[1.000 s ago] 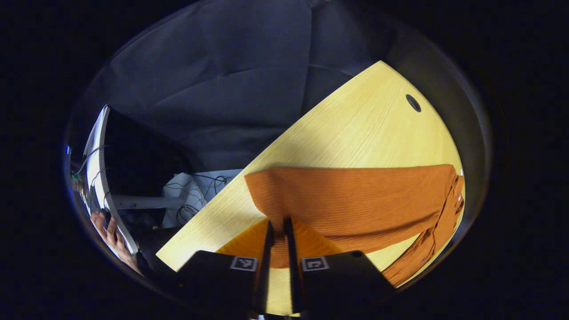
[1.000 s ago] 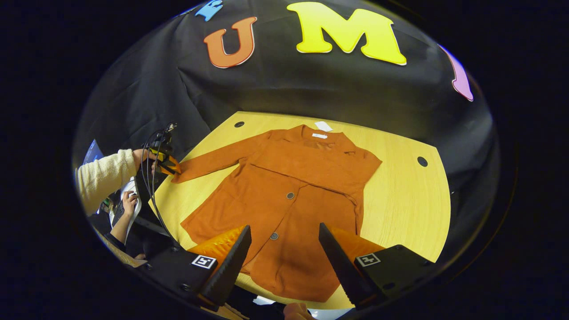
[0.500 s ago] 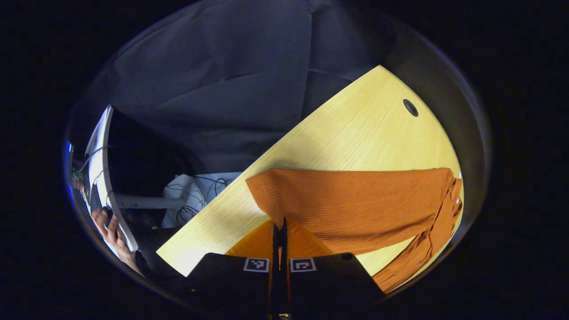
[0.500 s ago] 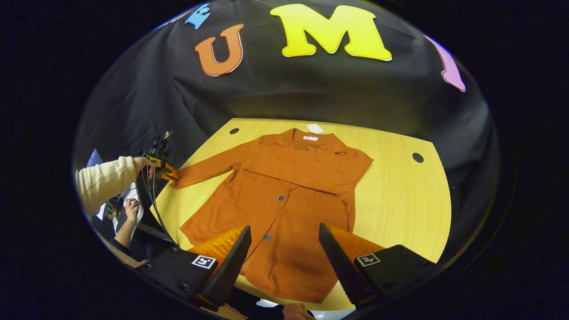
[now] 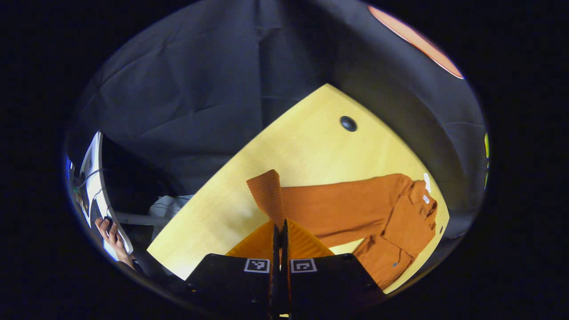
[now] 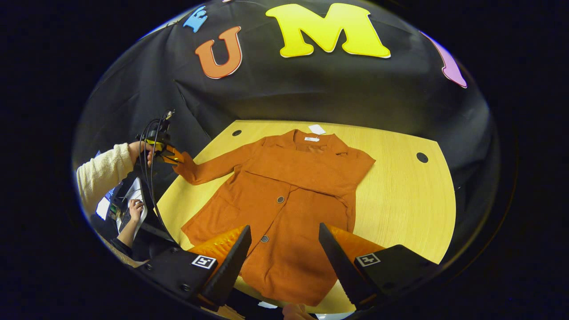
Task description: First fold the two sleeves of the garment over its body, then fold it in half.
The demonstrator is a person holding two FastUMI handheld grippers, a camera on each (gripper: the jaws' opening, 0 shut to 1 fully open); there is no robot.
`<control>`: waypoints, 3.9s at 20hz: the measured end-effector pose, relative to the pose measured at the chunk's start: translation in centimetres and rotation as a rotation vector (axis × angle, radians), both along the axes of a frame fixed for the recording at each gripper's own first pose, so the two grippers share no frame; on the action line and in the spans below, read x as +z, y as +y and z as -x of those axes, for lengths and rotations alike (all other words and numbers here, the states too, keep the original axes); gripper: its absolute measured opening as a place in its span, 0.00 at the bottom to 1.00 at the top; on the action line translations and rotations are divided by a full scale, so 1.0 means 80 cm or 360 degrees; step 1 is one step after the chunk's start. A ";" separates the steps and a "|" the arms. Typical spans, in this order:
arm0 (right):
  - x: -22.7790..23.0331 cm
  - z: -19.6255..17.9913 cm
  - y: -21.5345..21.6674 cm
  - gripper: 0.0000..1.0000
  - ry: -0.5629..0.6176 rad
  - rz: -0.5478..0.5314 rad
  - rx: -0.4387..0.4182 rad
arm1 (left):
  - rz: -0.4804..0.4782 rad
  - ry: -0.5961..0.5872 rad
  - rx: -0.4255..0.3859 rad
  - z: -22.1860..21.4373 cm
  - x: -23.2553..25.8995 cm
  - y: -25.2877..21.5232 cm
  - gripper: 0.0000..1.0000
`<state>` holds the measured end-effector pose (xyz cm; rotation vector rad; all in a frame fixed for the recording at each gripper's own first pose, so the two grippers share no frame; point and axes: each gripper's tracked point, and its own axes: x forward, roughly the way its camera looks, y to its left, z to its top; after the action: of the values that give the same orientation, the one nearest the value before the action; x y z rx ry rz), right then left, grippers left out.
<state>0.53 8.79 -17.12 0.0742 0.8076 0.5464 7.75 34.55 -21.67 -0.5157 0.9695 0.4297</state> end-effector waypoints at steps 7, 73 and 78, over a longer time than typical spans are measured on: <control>0.001 -0.025 -0.048 0.98 -0.0040 -0.0058 -0.0043 | -0.0013 -0.0105 -0.0232 -0.075 0.042 -0.164 0.03; -0.229 0.173 -0.148 0.98 0.1033 -0.0024 -0.0189 | 0.0099 0.0362 -0.0962 0.239 -0.093 -0.229 0.98; -0.232 0.173 -0.150 0.93 0.1266 -0.0279 -0.0159 | 0.0560 0.0525 -0.1190 0.243 -0.059 -0.268 0.96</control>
<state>-13.34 -3.19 -35.68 0.5147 1.5171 0.4893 -11.71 13.09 -26.36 -0.3623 1.4820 -0.3479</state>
